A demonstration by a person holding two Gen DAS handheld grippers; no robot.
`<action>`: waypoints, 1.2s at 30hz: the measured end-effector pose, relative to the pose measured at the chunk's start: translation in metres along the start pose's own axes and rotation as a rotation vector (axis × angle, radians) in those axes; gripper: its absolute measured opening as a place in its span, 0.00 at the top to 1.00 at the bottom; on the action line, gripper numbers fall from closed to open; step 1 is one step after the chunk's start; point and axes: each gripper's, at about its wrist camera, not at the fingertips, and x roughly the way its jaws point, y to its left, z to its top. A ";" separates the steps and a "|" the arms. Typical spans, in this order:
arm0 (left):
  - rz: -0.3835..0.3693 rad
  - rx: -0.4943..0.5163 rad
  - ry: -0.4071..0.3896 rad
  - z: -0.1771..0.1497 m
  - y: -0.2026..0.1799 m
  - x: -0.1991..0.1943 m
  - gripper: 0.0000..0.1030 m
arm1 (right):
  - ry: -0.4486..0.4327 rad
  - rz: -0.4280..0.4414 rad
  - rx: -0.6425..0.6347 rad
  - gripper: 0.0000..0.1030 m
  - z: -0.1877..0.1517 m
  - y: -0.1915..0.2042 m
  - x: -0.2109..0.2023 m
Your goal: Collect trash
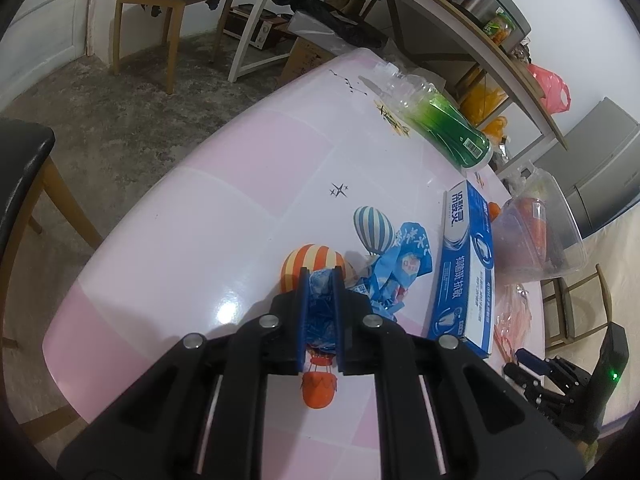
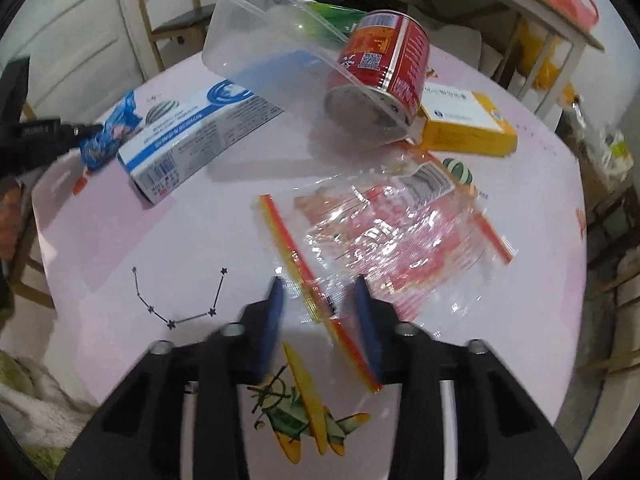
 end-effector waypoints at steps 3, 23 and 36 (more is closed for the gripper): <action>-0.002 -0.001 0.000 0.000 0.000 0.000 0.91 | -0.007 0.007 0.020 0.87 0.001 -0.001 0.001; 0.001 -0.040 -0.035 -0.003 0.010 -0.017 0.92 | -0.141 0.032 0.061 0.98 -0.006 0.007 -0.055; -0.004 -0.052 -0.040 -0.006 0.016 -0.022 0.92 | -0.131 -0.250 -0.224 0.70 -0.004 0.042 -0.027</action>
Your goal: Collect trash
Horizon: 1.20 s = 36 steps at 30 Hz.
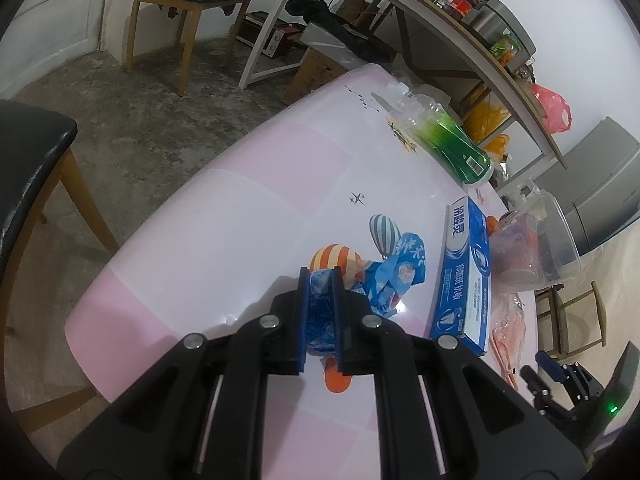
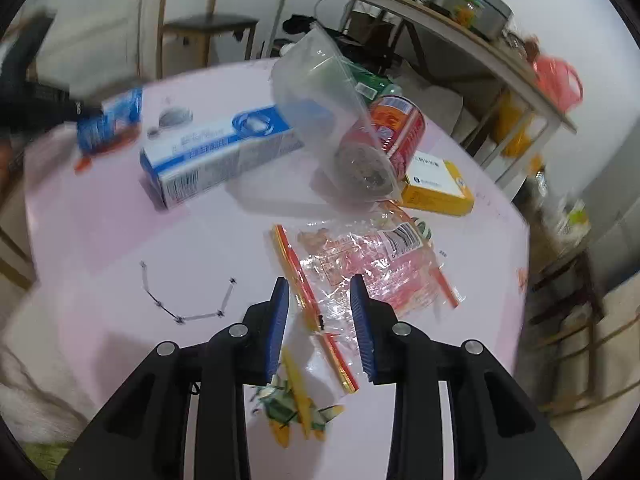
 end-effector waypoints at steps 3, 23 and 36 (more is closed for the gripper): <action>-0.002 0.006 0.003 0.000 -0.001 0.000 0.92 | 0.020 -0.036 -0.051 0.70 -0.002 0.007 0.009; -0.003 0.008 0.011 0.006 -0.002 0.005 0.92 | 0.044 0.132 0.233 0.93 -0.002 -0.039 0.010; -0.018 -0.001 -0.049 0.008 0.001 -0.022 0.92 | 0.218 0.341 0.952 0.48 -0.048 -0.178 0.068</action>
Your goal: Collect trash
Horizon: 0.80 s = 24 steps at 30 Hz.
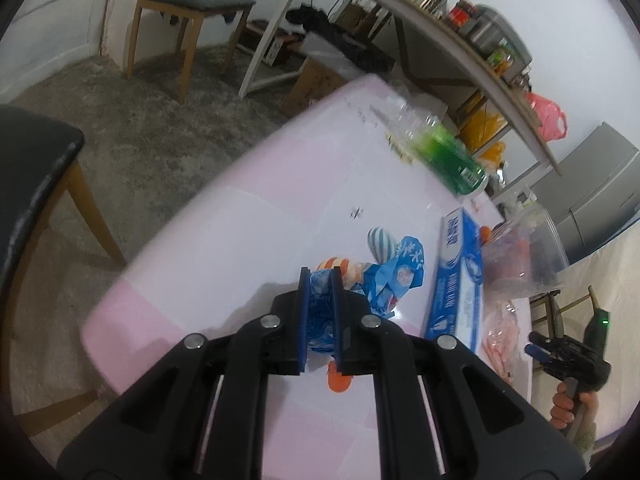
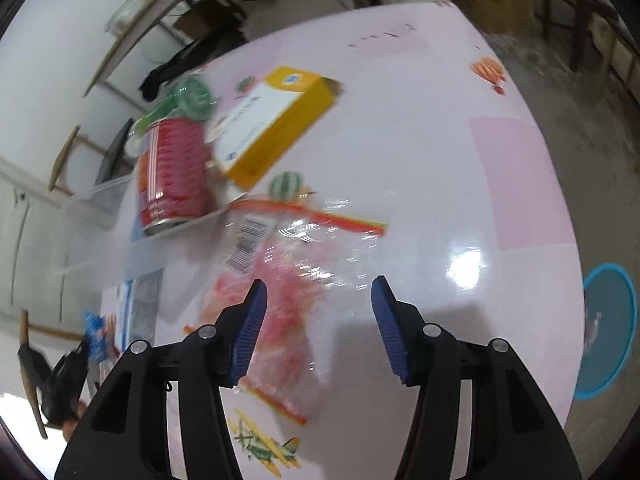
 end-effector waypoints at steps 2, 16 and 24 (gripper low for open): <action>-0.017 0.005 -0.031 0.002 0.000 -0.017 0.93 | 0.005 -0.002 0.017 0.48 0.001 -0.005 0.003; -0.370 0.288 0.077 -0.046 -0.121 -0.031 0.93 | 0.001 0.045 0.043 0.48 0.004 -0.014 0.010; -0.277 0.550 0.157 -0.091 -0.217 0.043 0.93 | 0.036 0.136 0.105 0.48 0.001 -0.036 0.003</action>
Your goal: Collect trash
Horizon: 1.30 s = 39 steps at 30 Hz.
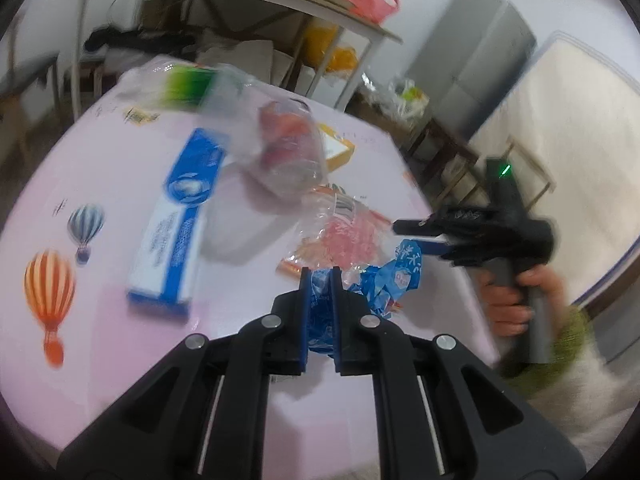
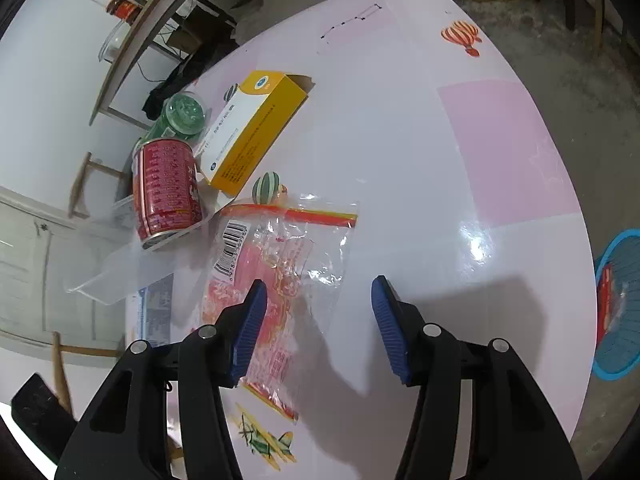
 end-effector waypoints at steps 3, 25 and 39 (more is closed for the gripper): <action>0.058 0.098 0.012 0.003 -0.019 0.028 0.93 | 0.028 0.035 0.015 0.48 0.002 -0.006 -0.001; 0.175 0.217 0.113 -0.010 -0.031 0.094 0.95 | 0.144 0.360 0.172 0.53 -0.009 -0.032 0.018; 0.083 0.134 0.072 -0.007 -0.024 0.076 0.95 | 0.119 0.376 0.167 0.96 -0.017 -0.032 0.024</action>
